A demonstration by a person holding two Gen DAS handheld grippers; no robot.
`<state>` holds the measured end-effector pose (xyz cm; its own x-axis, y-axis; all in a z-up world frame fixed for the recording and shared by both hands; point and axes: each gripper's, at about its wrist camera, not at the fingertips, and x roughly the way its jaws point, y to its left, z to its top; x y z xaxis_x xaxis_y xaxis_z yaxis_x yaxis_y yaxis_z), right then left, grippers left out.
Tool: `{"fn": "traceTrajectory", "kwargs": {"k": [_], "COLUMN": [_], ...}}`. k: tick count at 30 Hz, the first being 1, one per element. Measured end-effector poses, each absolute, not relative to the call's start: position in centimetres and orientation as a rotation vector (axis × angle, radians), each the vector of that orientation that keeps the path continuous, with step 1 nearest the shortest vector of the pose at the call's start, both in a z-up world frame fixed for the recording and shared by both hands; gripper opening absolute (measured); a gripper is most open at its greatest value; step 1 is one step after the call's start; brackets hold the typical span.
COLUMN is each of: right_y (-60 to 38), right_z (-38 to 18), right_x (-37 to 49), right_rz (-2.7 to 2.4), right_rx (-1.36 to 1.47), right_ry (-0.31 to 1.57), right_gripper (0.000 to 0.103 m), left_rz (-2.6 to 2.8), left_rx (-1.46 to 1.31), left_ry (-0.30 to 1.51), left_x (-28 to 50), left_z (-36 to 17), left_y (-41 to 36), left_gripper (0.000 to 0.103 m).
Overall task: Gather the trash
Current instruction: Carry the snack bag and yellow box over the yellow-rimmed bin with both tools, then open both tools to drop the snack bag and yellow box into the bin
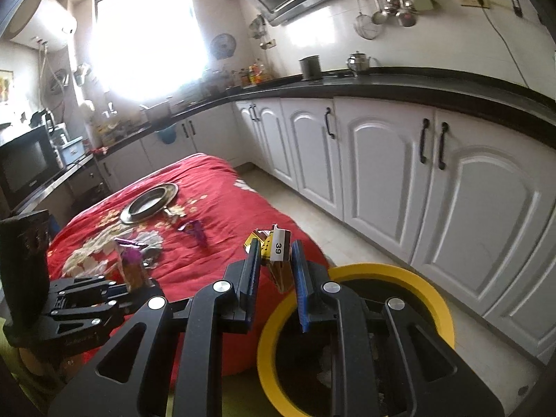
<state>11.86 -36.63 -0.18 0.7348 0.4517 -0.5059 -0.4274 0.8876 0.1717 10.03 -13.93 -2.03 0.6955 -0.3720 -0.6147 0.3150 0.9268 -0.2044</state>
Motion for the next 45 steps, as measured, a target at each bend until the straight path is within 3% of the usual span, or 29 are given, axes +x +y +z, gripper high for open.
{"fn": "traceTrajectory", "kwargs": {"k": [45], "right_y": [-45.7], "right_z": [-6.9], "right_x": [14.5], "right_rz": [0.277], "right_rx": [0.207], "right_ry": [0.707], "right_gripper": [0.018], "left_rz": [-0.585], "left_rx": [0.091], "left_ry": [0.839], "left_x": [14.1], "left_z": [-8.3], "left_y": [-25.4], "left_gripper": [0.010]}}
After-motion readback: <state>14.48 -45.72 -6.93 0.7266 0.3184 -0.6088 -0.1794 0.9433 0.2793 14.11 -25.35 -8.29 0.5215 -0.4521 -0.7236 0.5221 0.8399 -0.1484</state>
